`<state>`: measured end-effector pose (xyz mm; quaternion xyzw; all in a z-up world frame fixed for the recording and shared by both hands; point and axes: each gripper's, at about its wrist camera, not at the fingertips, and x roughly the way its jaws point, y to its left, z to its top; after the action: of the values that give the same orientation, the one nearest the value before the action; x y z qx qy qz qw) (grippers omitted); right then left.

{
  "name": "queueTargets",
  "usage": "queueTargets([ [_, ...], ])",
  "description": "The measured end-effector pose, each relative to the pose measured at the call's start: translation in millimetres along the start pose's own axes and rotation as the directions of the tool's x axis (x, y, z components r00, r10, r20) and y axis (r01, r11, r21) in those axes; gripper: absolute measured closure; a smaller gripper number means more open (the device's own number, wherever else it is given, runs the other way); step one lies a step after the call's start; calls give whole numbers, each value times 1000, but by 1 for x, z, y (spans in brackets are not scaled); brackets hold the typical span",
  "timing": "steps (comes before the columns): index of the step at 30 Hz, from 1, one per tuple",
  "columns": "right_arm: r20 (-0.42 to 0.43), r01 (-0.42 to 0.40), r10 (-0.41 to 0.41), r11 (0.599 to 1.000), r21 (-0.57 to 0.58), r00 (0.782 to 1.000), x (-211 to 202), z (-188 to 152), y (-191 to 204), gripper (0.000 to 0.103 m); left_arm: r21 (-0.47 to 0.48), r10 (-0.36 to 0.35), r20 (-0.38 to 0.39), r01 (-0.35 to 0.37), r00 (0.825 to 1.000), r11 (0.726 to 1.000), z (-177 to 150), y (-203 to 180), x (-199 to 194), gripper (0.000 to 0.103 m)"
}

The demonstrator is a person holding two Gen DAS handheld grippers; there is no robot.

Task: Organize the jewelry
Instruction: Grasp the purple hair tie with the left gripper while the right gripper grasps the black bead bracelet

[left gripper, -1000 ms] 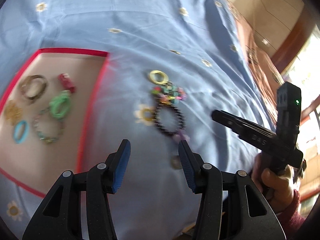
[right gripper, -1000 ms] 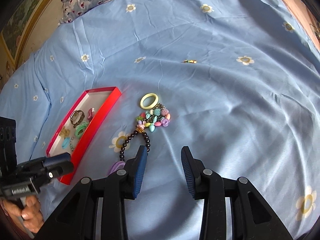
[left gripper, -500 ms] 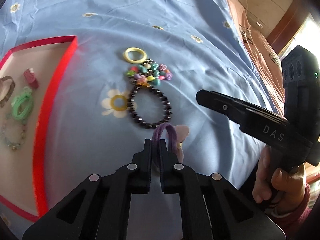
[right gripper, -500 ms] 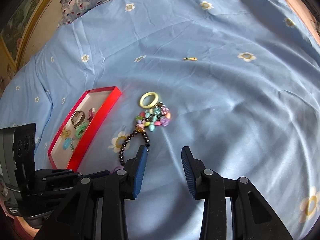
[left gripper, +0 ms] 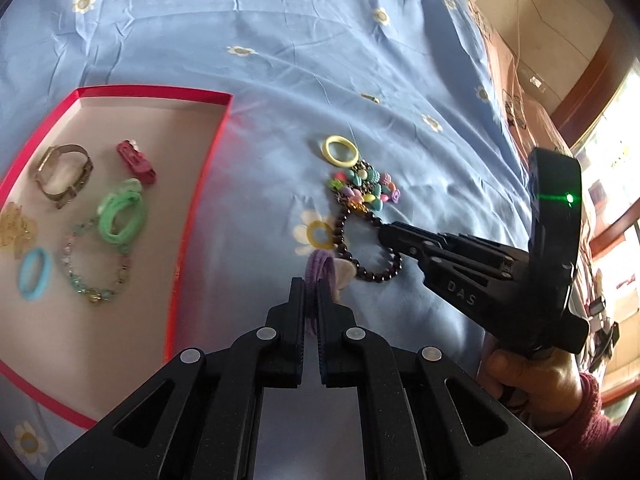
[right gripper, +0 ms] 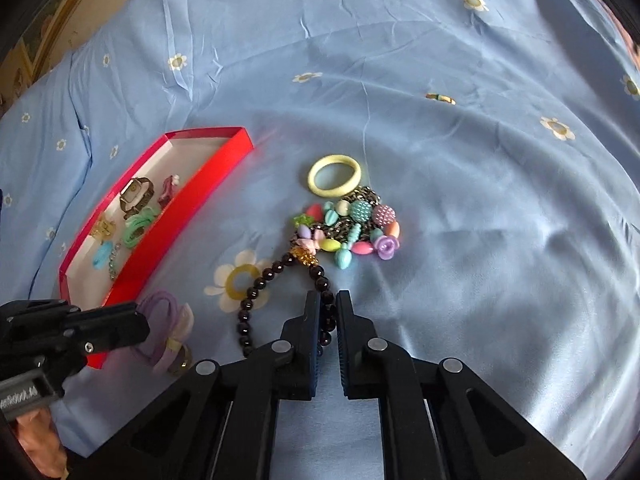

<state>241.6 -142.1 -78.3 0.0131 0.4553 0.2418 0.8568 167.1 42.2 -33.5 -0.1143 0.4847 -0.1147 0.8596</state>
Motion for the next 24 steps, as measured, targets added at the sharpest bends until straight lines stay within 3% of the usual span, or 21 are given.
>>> queueTargets([
  [14, 107, -78, 80, 997, -25, 991, -53, 14, 25, 96, -38, 10, 71, -8, 997, 999, -2, 18, -36, 99],
  [24, 133, -116, 125, 991, -71, 983, -65, 20, 56, 96, -93, 49, 122, -38, 991, 995, -10, 45, -64, 99],
])
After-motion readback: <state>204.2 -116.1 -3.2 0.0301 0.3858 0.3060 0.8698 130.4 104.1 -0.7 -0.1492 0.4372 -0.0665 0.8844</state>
